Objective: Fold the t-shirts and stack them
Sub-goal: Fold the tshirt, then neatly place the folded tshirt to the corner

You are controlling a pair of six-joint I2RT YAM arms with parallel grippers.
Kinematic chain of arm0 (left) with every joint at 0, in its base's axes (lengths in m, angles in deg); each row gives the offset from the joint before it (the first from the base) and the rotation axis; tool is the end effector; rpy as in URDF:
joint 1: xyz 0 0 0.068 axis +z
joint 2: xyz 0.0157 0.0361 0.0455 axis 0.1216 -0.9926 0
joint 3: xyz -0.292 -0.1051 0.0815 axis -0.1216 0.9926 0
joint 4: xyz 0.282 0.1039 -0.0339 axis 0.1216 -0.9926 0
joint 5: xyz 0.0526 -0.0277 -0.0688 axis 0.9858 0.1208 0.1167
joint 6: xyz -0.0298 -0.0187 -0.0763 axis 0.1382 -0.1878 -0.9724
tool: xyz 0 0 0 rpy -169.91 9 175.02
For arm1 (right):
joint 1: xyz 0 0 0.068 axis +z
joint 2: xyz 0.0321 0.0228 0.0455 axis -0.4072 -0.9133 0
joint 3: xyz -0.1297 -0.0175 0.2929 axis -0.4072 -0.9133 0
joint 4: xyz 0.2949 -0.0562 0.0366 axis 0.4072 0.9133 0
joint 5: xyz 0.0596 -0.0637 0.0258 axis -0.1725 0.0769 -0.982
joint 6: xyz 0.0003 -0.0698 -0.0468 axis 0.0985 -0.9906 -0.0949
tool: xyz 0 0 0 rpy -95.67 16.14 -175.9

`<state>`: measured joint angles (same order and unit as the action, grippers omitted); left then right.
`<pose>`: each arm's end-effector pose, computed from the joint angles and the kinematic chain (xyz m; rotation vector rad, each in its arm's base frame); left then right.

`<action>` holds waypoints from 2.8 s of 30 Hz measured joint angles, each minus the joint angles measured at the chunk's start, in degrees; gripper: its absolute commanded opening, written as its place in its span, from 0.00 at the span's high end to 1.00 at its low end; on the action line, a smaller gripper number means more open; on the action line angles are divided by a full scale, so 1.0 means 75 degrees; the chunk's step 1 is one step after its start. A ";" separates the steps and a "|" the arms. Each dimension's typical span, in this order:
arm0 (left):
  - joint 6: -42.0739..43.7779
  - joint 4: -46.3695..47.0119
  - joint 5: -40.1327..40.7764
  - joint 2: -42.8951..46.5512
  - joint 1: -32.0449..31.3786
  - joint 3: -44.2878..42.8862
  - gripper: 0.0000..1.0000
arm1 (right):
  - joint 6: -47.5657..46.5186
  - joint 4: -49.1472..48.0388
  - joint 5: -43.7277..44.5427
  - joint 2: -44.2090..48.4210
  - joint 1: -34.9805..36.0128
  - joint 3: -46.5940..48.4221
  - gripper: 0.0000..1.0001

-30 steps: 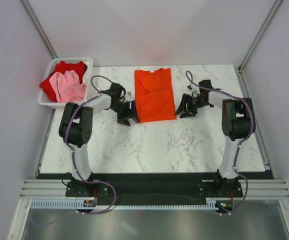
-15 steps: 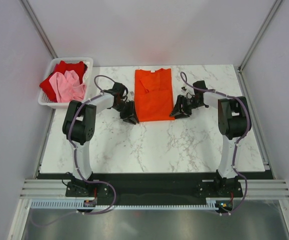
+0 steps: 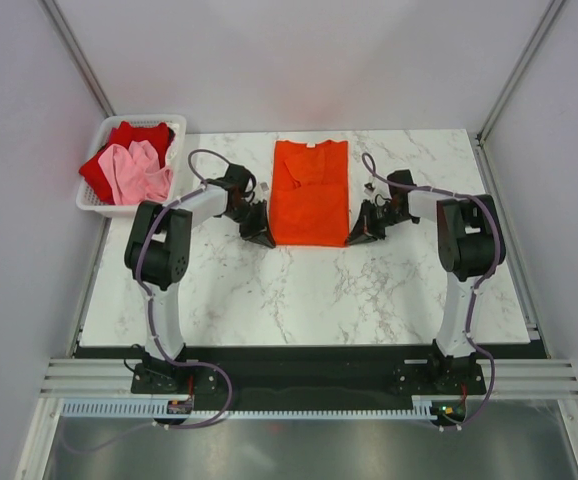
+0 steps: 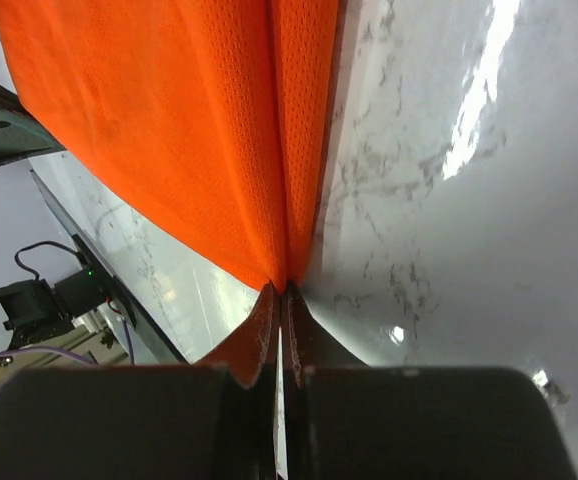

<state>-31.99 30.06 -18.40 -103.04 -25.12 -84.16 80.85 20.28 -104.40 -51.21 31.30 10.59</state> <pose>0.4406 -0.1831 0.1321 0.0774 2.8920 -0.8838 0.4535 0.1099 0.1012 0.0415 2.7610 1.1957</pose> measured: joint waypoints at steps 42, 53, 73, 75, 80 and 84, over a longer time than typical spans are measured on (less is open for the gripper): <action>0.1352 0.0388 0.1230 -0.3072 0.0122 -0.7673 0.30 | 0.0586 -0.1174 0.0437 -0.1562 -0.0673 0.5088 0.31; 0.1489 0.0769 0.1349 -0.2396 0.0085 -0.6158 0.58 | -0.0571 -0.0804 0.1061 -0.0854 -0.0373 0.3952 0.29; 0.1451 0.0699 -0.2072 -0.2480 0.0224 -0.4511 0.70 | -0.0434 -0.0612 0.0854 -0.1536 -0.0498 0.3252 0.30; 0.1451 0.0691 -0.2072 -0.2611 0.0216 -0.4436 0.71 | -0.0265 -0.0769 0.0729 -0.1588 -0.0498 0.3252 0.30; 0.1454 0.0656 -0.2060 -0.2844 0.0184 -0.4278 0.71 | 0.0312 -0.1320 0.0341 -0.1798 -0.0498 0.3249 0.32; 0.1454 0.0638 -0.2022 -0.2999 0.0102 -0.4278 0.71 | 0.0799 -0.1769 0.0026 -0.2002 -0.0487 0.3261 0.37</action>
<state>-21.08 34.85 -33.57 -125.53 -24.35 -116.24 86.84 7.02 -104.20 -66.22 27.65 35.04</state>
